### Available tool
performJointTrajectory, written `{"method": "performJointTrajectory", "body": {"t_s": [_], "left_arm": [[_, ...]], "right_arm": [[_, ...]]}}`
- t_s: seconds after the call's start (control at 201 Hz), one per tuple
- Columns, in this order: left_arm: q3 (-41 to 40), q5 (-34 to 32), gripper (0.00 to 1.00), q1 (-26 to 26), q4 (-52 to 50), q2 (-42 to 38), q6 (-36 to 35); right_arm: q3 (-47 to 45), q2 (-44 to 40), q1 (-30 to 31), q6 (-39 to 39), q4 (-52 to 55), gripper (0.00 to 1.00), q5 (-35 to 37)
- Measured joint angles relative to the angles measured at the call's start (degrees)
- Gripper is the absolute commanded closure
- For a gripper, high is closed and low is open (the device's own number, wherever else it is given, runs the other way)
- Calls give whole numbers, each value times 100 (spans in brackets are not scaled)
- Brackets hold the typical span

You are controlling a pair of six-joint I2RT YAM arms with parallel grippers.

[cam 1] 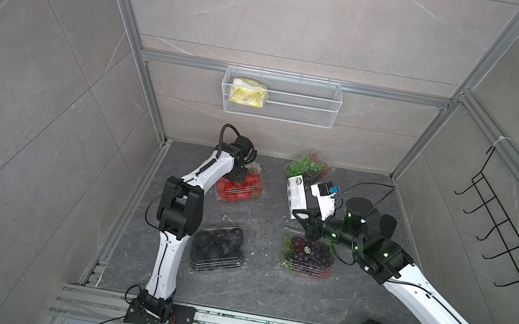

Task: Label fruit boxes
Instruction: Stick the label on the fruit box.

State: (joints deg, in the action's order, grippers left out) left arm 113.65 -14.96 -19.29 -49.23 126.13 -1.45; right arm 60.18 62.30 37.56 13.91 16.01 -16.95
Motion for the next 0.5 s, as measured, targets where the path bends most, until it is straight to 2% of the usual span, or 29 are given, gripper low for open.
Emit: {"method": "performJointTrajectory", "body": {"t_s": [0.328, 0.498], "left_arm": [[0, 20, 100, 31, 0, -2, 31], [-2, 251, 100, 31, 2, -103, 66]], "right_arm": [[0, 28, -4, 2, -2, 100, -39], [0, 28, -11, 4, -15, 100, -42]]}}
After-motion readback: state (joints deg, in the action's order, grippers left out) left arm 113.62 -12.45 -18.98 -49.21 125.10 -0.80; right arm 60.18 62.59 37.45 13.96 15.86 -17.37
